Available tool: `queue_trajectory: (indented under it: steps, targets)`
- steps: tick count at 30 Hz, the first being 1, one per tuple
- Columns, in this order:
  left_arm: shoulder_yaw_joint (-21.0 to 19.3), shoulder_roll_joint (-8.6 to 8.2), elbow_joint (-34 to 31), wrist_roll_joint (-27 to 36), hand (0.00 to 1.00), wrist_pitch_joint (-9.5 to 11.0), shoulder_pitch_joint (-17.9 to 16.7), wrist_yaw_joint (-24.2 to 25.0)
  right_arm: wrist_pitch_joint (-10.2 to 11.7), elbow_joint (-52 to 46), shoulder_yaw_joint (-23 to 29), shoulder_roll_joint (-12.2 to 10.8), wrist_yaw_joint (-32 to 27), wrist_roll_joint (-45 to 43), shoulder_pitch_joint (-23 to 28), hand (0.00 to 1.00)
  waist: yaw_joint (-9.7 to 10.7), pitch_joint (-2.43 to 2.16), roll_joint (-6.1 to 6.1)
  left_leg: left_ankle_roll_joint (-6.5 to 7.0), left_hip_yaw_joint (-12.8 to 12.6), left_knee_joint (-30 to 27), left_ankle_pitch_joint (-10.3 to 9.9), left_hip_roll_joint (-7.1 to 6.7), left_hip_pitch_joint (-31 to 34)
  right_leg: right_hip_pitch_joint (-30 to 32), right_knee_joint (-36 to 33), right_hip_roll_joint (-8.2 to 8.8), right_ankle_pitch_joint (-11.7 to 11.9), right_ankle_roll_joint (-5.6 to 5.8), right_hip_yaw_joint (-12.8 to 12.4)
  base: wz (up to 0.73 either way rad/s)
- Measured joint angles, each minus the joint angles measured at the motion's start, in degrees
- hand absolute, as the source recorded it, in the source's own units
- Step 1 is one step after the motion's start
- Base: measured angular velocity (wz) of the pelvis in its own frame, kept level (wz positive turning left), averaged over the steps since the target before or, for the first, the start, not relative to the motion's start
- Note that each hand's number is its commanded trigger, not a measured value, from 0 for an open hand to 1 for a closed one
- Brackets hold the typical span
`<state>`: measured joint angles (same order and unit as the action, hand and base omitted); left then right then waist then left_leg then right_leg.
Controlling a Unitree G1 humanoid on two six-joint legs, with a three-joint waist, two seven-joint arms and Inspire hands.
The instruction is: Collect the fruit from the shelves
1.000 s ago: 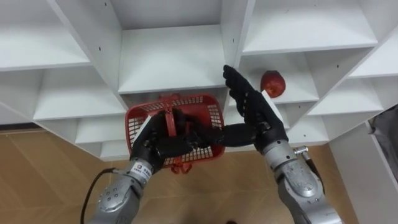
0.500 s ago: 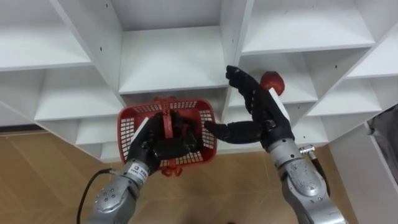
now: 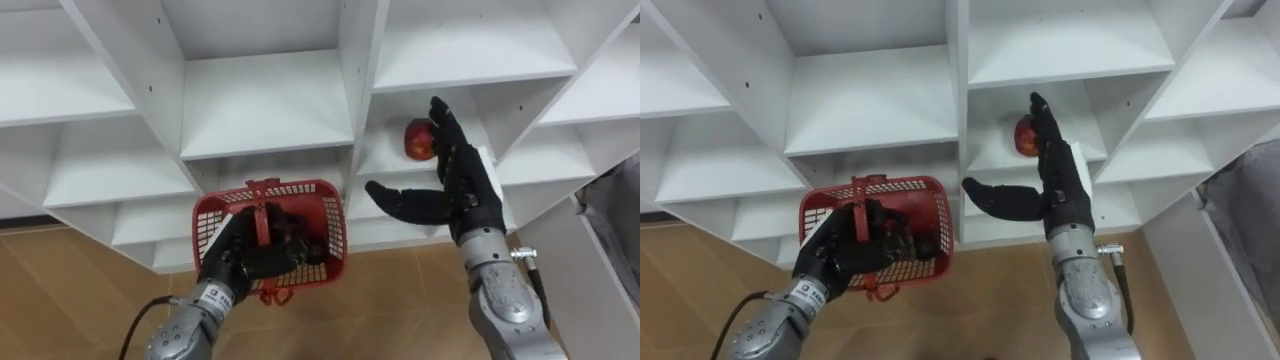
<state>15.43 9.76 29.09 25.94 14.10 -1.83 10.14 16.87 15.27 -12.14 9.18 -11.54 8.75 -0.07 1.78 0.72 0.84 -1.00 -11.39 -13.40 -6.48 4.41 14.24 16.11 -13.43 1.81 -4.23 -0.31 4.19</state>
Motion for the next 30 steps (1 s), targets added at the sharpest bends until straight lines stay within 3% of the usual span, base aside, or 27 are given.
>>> queue_trajectory:
  steps: [11, 22, 25, 30]
  targets:
    - [-0.1, -0.08, 2.9, -0.7, 1.0, 0.0, -1.0, -0.4, 0.9, 1.0, 0.3, -0.2, -6.3, -0.5, 1.4, 0.0, 1.7, 0.05, 0.31, -0.02, -0.4, 1.3, 0.0, -0.08, 0.1, 0.1, 1.3, -0.1, 0.0, 0.11, -0.3, -0.02]
    - [0.0, -1.02, 4.9, -0.7, 1.0, -0.1, -1.0, -1.1, 1.4, 7.2, 0.4, -0.3, -11.3, -2.6, 1.1, 0.0, 1.1, 0.21, 0.07, -0.04, -1.2, 1.9, 0.0, -0.07, 0.7, 1.1, 1.7, -0.2, 0.0, 0.15, -0.9, -0.02]
    - [0.0, -1.26, 5.1, -0.7, 1.0, -0.1, -0.8, -1.2, 3.1, 9.1, 0.4, -0.4, -13.1, -2.9, 0.4, 0.0, 1.0, 0.23, 0.07, -0.03, -1.0, 1.6, 0.0, -0.04, 2.2, 2.5, 1.4, -0.19, 0.0, 0.13, -0.8, 0.01]
    - [-0.2, -1.35, 5.4, -0.7, 1.0, -0.1, 0.3, -1.6, 3.3, 9.3, 0.5, -0.3, -16.9, -4.6, -0.1, 0.0, 0.9, 0.29, 0.11, -0.01, -0.6, 0.4, 0.0, 0.02, 5.0, 5.0, 0.6, 0.09, 0.0, 0.05, 0.1, 0.03]
